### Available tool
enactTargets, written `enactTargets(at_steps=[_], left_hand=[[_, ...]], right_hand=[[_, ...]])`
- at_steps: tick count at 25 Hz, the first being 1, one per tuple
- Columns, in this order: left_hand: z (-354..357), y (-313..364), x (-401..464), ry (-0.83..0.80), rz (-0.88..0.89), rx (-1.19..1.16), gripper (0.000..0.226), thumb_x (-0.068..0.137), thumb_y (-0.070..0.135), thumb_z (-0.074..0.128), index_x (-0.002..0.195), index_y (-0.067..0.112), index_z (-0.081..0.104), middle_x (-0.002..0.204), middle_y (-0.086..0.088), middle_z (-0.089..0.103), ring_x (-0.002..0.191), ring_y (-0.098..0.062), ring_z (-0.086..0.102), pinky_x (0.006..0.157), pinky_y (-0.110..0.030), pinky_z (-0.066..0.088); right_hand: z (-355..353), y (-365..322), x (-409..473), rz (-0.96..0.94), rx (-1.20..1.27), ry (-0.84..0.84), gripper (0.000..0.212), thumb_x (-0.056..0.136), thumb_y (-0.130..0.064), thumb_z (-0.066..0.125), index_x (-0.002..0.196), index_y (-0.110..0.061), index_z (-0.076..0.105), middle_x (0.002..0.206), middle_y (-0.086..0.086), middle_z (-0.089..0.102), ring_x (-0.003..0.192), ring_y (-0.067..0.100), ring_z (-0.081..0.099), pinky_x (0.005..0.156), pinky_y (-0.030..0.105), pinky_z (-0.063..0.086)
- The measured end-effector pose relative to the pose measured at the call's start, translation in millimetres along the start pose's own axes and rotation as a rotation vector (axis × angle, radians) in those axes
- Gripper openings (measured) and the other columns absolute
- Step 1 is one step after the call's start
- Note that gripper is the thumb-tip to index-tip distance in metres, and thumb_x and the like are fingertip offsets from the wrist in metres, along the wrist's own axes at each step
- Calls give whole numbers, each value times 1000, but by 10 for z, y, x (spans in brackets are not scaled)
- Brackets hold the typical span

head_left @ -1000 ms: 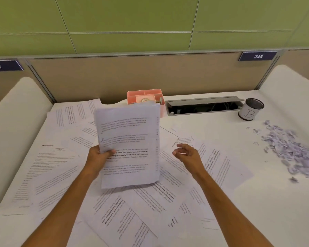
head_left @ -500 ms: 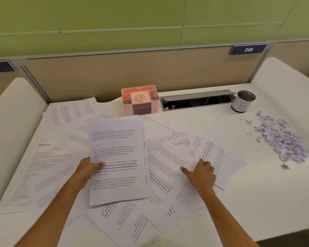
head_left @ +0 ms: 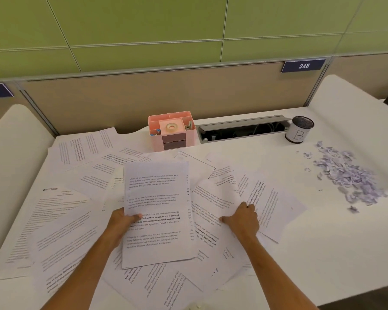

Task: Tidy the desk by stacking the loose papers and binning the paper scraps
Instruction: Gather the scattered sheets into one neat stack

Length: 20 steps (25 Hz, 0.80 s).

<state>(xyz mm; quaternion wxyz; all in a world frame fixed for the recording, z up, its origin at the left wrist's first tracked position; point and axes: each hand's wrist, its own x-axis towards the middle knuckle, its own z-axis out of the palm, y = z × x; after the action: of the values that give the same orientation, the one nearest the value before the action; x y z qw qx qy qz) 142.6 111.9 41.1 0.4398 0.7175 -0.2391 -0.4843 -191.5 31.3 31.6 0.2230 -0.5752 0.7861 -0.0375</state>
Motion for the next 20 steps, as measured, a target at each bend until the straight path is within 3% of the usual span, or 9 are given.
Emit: enactTargets(at_steps=[3, 5, 7, 9, 20], left_hand=[[21, 11, 2, 1, -8, 2, 33, 82, 0, 72, 112, 12, 63, 97, -5, 69, 90, -24, 67, 77, -34, 54], [37, 17, 3, 5, -12, 7, 33, 83, 0, 71, 112, 12, 63, 97, -6, 69, 89, -24, 67, 75, -33, 54], [57, 22, 4, 5, -21, 15, 33, 83, 0, 71, 113, 11, 63, 96, -6, 69, 89, -26, 68, 74, -33, 54], [79, 26, 18, 0, -28, 23, 33, 83, 0, 72, 113, 10, 64, 98, -8, 70, 89, -27, 68, 74, -34, 55], [174, 9, 87, -31, -37, 93, 41, 85, -1, 68, 124, 7, 60, 116, -12, 67, 97, -27, 66, 83, -36, 54]], right_hand=[[-205, -39, 114, 27, 389, -89, 62, 65, -42, 79, 113, -11, 54, 110, 7, 59, 88, 25, 64, 69, 33, 54], [-371, -69, 186, -15, 459, -102, 39, 73, -28, 73, 106, -12, 60, 96, 3, 67, 78, 21, 66, 68, 33, 57], [-482, -117, 238, -99, 369, -127, 26, 78, -15, 64, 104, -12, 63, 89, 2, 69, 74, 20, 67, 67, 32, 58], [-549, -163, 261, -207, 229, -118, 27, 81, -10, 56, 107, -14, 64, 90, 1, 69, 74, 20, 65, 64, 30, 56], [-1231, -386, 527, -483, 1, 243, 18, 93, -11, 48, 97, -17, 65, 78, 2, 66, 64, 22, 58, 54, 26, 43]])
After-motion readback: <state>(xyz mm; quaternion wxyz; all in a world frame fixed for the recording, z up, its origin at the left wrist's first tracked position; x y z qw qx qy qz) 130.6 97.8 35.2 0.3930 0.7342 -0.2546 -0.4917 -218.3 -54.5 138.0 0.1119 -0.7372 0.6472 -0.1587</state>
